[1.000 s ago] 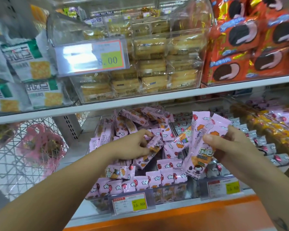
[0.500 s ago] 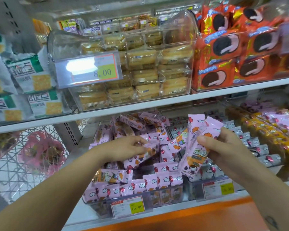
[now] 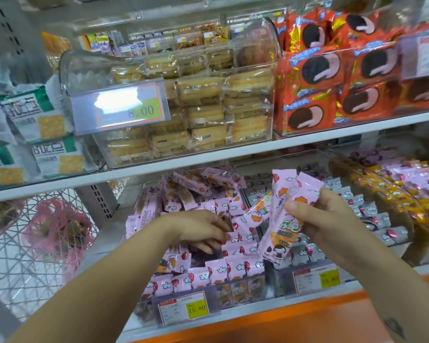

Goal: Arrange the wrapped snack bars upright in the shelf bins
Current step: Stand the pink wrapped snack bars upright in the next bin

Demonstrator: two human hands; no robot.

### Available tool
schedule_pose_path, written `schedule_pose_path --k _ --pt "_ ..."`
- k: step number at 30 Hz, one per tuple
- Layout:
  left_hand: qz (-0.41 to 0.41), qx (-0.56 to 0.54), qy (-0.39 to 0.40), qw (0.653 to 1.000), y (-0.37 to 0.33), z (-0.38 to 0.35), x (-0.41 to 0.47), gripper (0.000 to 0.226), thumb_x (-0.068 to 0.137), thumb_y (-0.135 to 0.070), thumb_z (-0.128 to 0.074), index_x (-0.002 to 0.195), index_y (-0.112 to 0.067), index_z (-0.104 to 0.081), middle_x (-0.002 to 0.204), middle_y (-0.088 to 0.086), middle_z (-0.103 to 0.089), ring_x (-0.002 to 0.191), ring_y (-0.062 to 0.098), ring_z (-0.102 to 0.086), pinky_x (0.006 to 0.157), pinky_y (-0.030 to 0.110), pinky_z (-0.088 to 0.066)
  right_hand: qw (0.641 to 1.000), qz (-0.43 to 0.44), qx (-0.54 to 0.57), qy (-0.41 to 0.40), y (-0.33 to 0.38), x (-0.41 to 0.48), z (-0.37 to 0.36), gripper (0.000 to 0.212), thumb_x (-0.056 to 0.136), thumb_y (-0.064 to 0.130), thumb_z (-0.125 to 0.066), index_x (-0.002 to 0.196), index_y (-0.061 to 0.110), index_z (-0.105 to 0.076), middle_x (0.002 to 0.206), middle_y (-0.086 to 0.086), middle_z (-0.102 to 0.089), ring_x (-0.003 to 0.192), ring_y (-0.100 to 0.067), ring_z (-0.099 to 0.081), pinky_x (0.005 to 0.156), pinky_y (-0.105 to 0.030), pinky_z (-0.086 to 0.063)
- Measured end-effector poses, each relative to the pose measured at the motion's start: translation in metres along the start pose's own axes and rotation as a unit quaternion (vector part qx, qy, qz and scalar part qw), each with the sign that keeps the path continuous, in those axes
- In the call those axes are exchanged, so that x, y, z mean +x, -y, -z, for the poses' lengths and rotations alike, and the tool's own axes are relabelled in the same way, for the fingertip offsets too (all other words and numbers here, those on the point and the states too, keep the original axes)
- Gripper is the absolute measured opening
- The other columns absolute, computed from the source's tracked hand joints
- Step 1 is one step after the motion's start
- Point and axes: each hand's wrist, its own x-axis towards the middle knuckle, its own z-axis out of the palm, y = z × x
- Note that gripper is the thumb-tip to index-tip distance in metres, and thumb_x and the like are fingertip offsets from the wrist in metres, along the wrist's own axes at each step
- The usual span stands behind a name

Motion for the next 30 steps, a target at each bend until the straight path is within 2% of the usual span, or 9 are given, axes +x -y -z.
schedule_pose_path --k 5,8,11,13,15,19,24,27,30 --pt "0.0 0.001 -0.004 1.0 0.0 -0.009 -0.002 0.038 0.098 -0.023 -0.048 0.133 -0.01 -0.042 0.072 -0.001 -0.056 0.056 -0.002 -0.059 0.059 0.014 -0.051 1.0 0.011 -0.022 0.02 -0.005 0.004 -0.001 0.054 0.042 0.033 -0.089 0.092 0.022 -0.071 0.088 -0.002 -0.073 0.08 -0.016 -0.07 0.065 -0.02 -0.053" --pt "-0.009 0.071 -0.019 0.997 -0.002 -0.003 -0.012 0.034 0.096 -0.033 -0.051 0.127 -0.019 -0.048 0.092 0.004 -0.061 0.08 0.01 -0.06 0.068 0.018 -0.053 1.0 0.016 -0.005 0.019 -0.008 0.004 -0.001 0.033 0.058 0.02 -0.077 0.09 0.021 -0.07 0.084 0.001 -0.073 0.077 -0.013 -0.07 0.062 -0.019 -0.053" --pt "-0.049 0.111 -0.07 0.99 0.002 0.005 -0.022 0.025 0.094 -0.038 -0.053 0.118 -0.031 -0.053 0.097 0.0 -0.066 0.084 0.018 -0.063 0.082 0.035 -0.053 1.0 0.003 -0.004 0.018 -0.006 0.002 -0.004 0.037 0.059 0.016 -0.073 0.096 0.02 -0.065 0.083 0.002 -0.073 0.076 -0.012 -0.069 0.063 -0.019 -0.054" --pt "-0.112 0.041 -0.105 0.987 0.002 0.006 -0.031 0.025 0.095 -0.036 -0.052 0.119 -0.033 -0.054 0.084 -0.015 -0.062 0.078 0.003 -0.061 0.08 0.027 -0.05 1.0 -0.005 0.002 0.02 -0.007 0.001 -0.006 0.038 0.062 0.016 -0.068 0.1 0.016 -0.063 0.084 0.001 -0.073 0.077 -0.013 -0.069 0.063 -0.02 -0.054" --pt "-0.159 -0.04 -0.106 0.981 -0.001 -0.001 -0.04 0.03 0.09 -0.042 -0.054 0.12 -0.039 -0.053 0.094 -0.019 -0.063 0.09 -0.002 -0.061 0.089 0.02 -0.043 0.999 -0.005 0.017 0.03 -0.007 0.002 -0.009 0.045 0.06 0.017 -0.074 0.102 0.012 -0.061 0.085 -0.001 -0.073 0.078 -0.016 -0.07 0.063 -0.022 -0.054" --pt "-0.192 -0.087 -0.141 0.967 -0.001 -0.023 -0.045 0.03 0.087 -0.034 -0.063 0.116 -0.034 -0.056 0.117 -0.005 -0.061 0.102 0.007 -0.063 0.091 0.023 -0.049 0.997 -0.002 0.046 0.057 -0.011 0.004 -0.019 0.089 0.04 0.041 -0.092 0.112 0.002 -0.058 0.101 -0.012 -0.071 0.091 -0.025 -0.069 0.07 -0.029 -0.056" --pt "-0.2 -0.29 -0.257 0.9 0.009 -0.007 -0.053 0.017 0.087 -0.014 -0.063 0.101 -0.024 -0.061 0.11 0.011 -0.067 0.088 0.021 -0.071 0.082 0.038 -0.055 0.999 -0.004 0.035 0.017 -0.013 0.006 -0.02 0.096 0.03 0.048 -0.093 0.109 0.006 -0.06 0.095 -0.006 -0.07 0.087 -0.02 -0.067 0.071 -0.029 -0.057" --pt "-0.183 -0.183 -0.357 0.898 0.025 0.01 -0.065 0.028 0.076 -0.039 -0.072 0.099 -0.033 -0.057 0.102 0.012 -0.069 0.081 0.024 -0.07 0.077 0.044 -0.056 1.0 0.011 0.021 0.0 -0.012 0.007 -0.016 0.086 0.028 0.052 -0.092 0.099 0.012 -0.065 0.092 -0.006 -0.068 0.085 -0.02 -0.066 0.072 -0.03 -0.058" --pt "-0.164 -0.054 -0.392 0.903 0.035 0.019 -0.076 0.021 0.08 -0.035 -0.069 0.095 -0.033 -0.055 0.076 0.001 -0.071 0.053 0.015 -0.058 0.056 0.026 -0.043 0.999 0.026 0.035 -0.006 -0.012 0.009 -0.015 0.082 0.026 0.052 -0.092 0.094 0.014 -0.064 0.083 -0.001 -0.068 0.077 -0.015 -0.066 0.065 -0.025 -0.055"
